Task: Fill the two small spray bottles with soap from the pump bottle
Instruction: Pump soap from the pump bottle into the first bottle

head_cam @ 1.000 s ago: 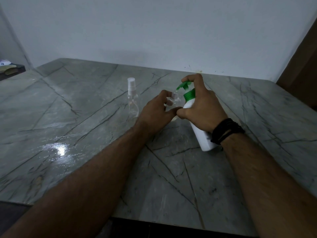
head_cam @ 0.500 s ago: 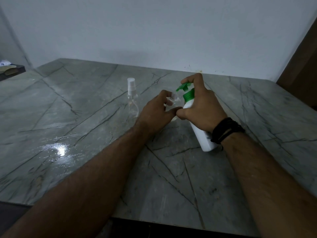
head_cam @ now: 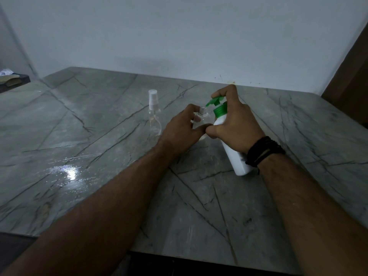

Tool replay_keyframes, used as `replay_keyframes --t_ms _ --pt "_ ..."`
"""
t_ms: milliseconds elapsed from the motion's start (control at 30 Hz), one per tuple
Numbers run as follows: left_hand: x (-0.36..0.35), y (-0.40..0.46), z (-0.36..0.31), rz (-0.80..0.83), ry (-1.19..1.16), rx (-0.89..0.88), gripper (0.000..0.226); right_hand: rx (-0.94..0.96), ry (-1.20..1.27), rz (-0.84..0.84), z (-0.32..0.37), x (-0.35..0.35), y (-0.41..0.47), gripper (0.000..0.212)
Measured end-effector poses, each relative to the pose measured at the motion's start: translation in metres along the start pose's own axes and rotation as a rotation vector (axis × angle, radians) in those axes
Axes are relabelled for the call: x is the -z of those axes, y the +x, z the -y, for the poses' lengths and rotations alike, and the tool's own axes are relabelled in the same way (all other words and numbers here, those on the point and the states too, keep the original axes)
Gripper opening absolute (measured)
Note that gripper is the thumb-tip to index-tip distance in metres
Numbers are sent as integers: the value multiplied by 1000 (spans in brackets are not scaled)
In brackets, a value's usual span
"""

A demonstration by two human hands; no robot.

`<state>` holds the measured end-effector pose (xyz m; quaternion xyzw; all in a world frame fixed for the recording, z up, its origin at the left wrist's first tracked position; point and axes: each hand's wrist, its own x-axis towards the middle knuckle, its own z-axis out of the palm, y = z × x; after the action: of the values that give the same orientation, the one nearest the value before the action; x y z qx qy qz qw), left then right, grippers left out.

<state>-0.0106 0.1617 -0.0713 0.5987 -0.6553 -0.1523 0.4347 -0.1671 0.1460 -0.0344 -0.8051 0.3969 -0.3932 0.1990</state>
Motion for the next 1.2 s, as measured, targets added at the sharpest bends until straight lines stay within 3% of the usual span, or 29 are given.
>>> replay_keyframes --t_ms 1200 --pt "-1 1 3 -4 -12 -11 48 6 5 9 -2 -1 2 71"
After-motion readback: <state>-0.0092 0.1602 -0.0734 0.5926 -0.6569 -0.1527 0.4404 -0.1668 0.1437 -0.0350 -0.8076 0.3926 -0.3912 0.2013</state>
